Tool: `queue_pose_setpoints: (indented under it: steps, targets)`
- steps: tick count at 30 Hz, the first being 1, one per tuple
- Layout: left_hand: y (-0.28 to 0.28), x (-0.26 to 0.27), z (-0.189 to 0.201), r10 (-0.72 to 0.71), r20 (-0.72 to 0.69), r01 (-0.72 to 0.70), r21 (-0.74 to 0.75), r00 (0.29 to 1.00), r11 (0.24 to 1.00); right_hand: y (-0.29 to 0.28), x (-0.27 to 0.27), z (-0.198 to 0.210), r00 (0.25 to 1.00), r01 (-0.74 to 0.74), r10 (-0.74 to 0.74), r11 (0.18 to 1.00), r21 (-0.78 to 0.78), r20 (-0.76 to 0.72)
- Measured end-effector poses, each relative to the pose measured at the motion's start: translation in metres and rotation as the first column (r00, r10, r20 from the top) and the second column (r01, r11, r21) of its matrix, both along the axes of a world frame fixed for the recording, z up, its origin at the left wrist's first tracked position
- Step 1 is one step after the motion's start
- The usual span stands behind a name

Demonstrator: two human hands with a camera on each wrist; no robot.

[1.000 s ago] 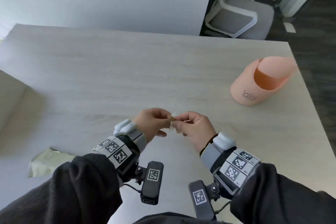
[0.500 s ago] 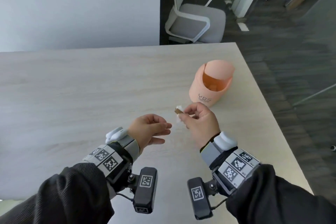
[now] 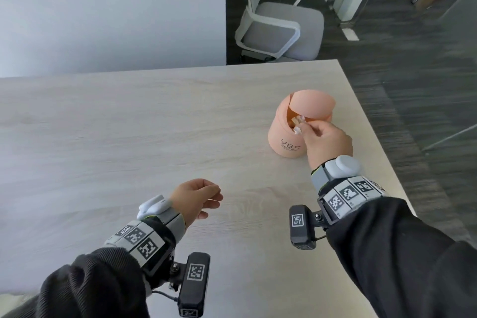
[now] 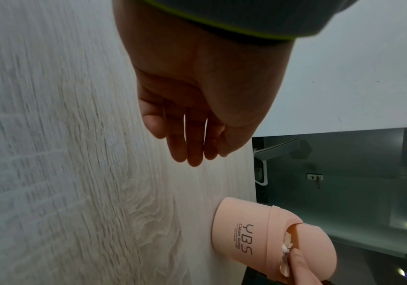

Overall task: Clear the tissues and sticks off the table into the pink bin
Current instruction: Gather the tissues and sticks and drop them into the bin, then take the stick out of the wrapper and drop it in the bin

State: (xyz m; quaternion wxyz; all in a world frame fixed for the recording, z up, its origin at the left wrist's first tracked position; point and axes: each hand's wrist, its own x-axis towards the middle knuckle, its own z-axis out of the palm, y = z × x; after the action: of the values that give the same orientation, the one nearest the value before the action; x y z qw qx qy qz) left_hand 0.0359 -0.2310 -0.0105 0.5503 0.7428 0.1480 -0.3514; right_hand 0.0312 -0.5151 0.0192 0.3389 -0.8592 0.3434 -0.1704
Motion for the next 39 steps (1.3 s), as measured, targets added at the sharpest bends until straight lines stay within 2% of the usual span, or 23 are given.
queue_pose_setpoints:
  steps: [3, 9, 12, 15, 18, 20, 23, 25, 28, 29, 31, 33, 36, 39]
  targets:
    - [0.009, 0.0, 0.0, -0.041, 0.054, 0.038, 0.065, 0.998, 0.997, 0.002, -0.005, 0.002, 0.999, -0.003, 0.004, 0.999, -0.038, 0.037]
    - [0.055, 0.0, -0.002, -0.057, 0.167, 0.025, 0.186, 0.984, 0.982, 0.014, -0.027, -0.001, 0.983, 0.058, -0.074, 0.993, 0.099, 0.169]
    - [0.091, -0.002, -0.007, -0.012, 0.233, -0.046, 0.238, 0.972, 0.97, 0.044, -0.03, -0.007, 0.973, -0.07, 0.065, 0.997, 0.018, 0.223]
    - [0.137, -0.013, -0.003, -0.021, 0.286, -0.084, 0.349, 0.958, 0.933, 0.105, -0.026, -0.019, 0.925, -0.353, 0.346, 0.936, 0.016, 0.157]
    - [0.194, -0.029, 0.001, 0.037, 0.324, -0.185, 0.438, 0.945, 0.88, 0.179, -0.024, -0.033, 0.805, -0.589, 0.593, 0.8, 0.115, 0.0]
    - [0.224, -0.034, 0.0, 0.071, 0.365, -0.243, 0.45, 0.928, 0.859, 0.212, -0.026, -0.041, 0.728, -0.637, 0.674, 0.731, 0.245, -0.12]
    - [0.295, -0.053, -0.001, 0.17, 0.436, -0.395, 0.5, 0.884, 0.771, 0.283, -0.028, -0.055, 0.517, -0.751, 0.818, 0.574, 0.326, -0.251]
    - [0.322, -0.061, -0.006, 0.224, 0.456, -0.455, 0.494, 0.861, 0.741, 0.307, -0.028, -0.053, 0.408, -0.793, 0.855, 0.506, 0.339, -0.32]
    - [0.378, -0.086, -0.016, 0.401, 0.399, -0.563, 0.507, 0.824, 0.653, 0.367, -0.029, -0.055, 0.171, -0.86, 0.913, 0.322, 0.395, -0.371]
    - [0.393, -0.096, -0.022, 0.449, 0.382, -0.589, 0.511, 0.808, 0.626, 0.385, -0.028, -0.058, 0.119, -0.869, 0.916, 0.283, 0.406, -0.384]
    - [0.401, -0.107, -0.03, 0.463, 0.346, -0.576, 0.551, 0.816, 0.604, 0.403, -0.028, -0.061, 0.084, -0.868, 0.914, 0.263, 0.42, -0.397]
    - [0.414, -0.115, -0.038, 0.472, 0.303, -0.556, 0.554, 0.828, 0.619, 0.428, -0.028, -0.065, 0.038, -0.867, 0.908, 0.238, 0.438, -0.418]
    - [0.42, -0.116, -0.047, 0.365, 0.271, -0.454, 0.569, 0.891, 0.686, 0.453, -0.032, -0.065, -0.037, -0.876, 0.907, 0.173, 0.449, -0.42]
    - [0.419, -0.114, -0.053, 0.2, 0.3, -0.35, 0.62, 0.933, 0.702, 0.473, -0.039, -0.064, -0.057, -0.897, 0.919, 0.125, 0.424, -0.39]
